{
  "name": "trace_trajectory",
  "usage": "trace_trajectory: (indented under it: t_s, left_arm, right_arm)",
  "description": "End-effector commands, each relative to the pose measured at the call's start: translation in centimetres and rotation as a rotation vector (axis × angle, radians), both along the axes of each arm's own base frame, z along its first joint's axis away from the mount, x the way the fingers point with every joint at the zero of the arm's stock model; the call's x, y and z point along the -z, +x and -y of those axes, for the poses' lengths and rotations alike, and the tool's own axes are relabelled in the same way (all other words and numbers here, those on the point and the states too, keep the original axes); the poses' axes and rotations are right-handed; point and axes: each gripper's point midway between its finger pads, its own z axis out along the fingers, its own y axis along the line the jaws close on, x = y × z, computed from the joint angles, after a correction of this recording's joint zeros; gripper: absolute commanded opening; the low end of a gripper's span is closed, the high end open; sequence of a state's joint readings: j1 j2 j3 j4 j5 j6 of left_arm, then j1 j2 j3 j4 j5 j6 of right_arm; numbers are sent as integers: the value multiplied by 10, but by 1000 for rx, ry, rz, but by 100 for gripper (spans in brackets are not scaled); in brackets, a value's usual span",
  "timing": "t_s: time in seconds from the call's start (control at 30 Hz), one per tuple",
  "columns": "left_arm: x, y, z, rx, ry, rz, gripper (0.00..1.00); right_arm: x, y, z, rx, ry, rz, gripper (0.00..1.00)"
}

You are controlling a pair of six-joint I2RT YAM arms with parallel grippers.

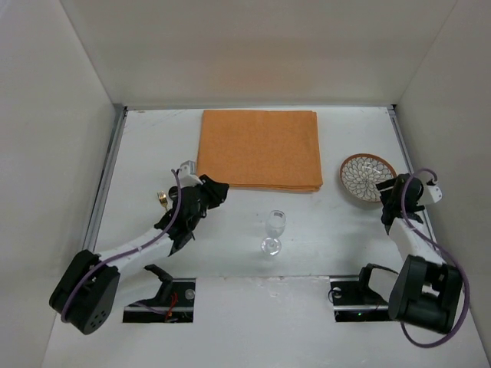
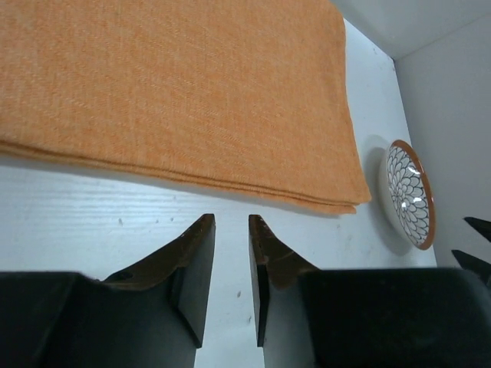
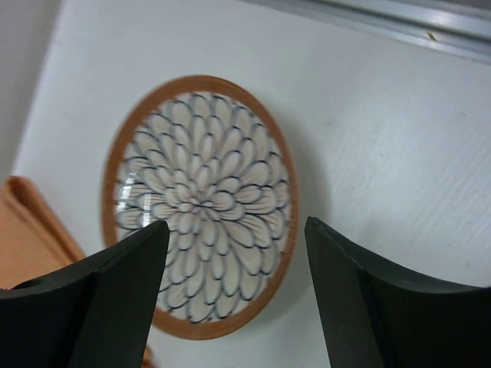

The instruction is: Set the dinner table for one person

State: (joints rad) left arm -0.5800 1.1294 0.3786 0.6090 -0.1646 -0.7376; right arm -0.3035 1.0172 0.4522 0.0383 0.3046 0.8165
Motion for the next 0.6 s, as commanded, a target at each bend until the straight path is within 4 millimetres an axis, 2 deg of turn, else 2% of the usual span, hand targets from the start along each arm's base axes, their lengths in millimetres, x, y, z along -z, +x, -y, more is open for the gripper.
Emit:
trace_trajectory:
  t_s: [0.0, 0.13, 0.23, 0.43, 0.53, 0.57]
  left_arm:
    - [-14, -8, -8, -11, -21, 85, 25]
    - [-25, -17, -4, 14, -51, 158, 32]
    - [-21, -19, 2, 30, -19, 166, 33]
    - [-12, -17, 6, 35, -14, 146, 35]
    - [-13, -17, 3, 22, -16, 150, 37]
    - [-13, -16, 1, 15, -16, 151, 39]
  right_arm:
    - [19, 12, -4, -38, 48, -15, 76]
    - [33, 23, -7, -52, 99, -3, 73]
    - [36, 32, -7, -58, 103, -3, 68]
    - [55, 47, -10, -56, 171, -14, 49]
    - [56, 50, -13, -54, 194, 18, 33]
    - [56, 50, -12, -47, 203, 20, 23]
